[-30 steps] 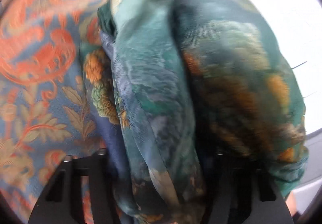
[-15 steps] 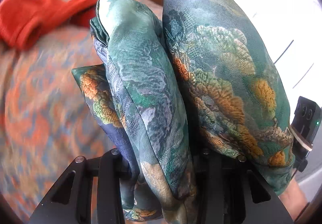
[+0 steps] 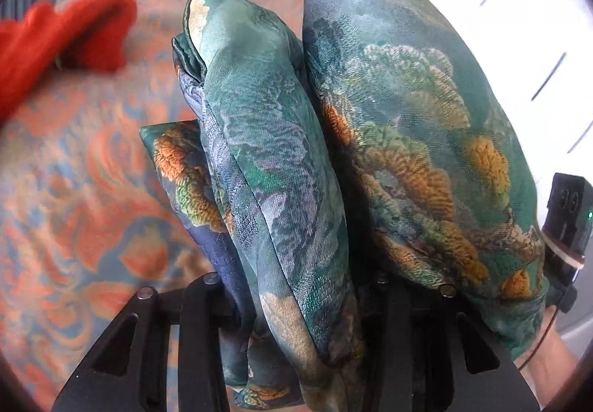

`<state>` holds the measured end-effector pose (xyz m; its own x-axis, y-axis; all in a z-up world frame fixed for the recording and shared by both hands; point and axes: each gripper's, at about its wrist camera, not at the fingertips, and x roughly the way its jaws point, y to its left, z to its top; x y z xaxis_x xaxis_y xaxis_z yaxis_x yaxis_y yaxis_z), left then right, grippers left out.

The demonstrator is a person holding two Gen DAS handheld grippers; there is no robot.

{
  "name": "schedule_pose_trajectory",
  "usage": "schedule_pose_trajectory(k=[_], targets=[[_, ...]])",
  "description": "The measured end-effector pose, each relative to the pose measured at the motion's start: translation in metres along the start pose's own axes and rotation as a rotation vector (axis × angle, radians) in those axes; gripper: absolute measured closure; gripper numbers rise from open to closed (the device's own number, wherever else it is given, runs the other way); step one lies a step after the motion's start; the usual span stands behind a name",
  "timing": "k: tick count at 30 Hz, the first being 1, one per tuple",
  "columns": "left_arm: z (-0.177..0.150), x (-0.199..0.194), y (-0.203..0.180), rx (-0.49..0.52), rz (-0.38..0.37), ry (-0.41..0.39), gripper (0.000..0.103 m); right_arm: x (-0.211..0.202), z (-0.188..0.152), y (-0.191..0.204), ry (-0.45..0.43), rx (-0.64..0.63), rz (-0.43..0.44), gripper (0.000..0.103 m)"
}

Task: Fold large clothes

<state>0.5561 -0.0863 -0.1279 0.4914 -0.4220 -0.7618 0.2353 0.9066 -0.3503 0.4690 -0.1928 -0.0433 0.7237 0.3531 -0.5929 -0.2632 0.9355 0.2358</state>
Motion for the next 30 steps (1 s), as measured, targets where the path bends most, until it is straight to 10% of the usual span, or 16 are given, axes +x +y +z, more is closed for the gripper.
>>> schedule_pose_trajectory(k=[5,13,15,24,30], targets=[[-0.019,0.026,0.031,-0.115,-0.026,-0.038,0.023,0.053,-0.03,-0.051,0.11,0.191,0.027,0.028],[-0.065,-0.056,-0.005,0.095,0.185,-0.193,0.02,0.027,-0.031,-0.065,0.069,0.249,0.077,0.024],[-0.084,-0.083,-0.017,0.138,0.252,-0.25,0.003,0.003,-0.031,-0.052,0.037,0.2,0.021,0.024],[-0.163,-0.188,-0.035,0.161,0.445,-0.466,0.001,-0.133,-0.039,0.017,-0.167,-0.019,-0.15,0.021],[-0.193,-0.242,-0.065,0.154,0.414,-0.54,0.001,-0.23,-0.076,0.069,-0.294,-0.103,-0.294,0.003]])
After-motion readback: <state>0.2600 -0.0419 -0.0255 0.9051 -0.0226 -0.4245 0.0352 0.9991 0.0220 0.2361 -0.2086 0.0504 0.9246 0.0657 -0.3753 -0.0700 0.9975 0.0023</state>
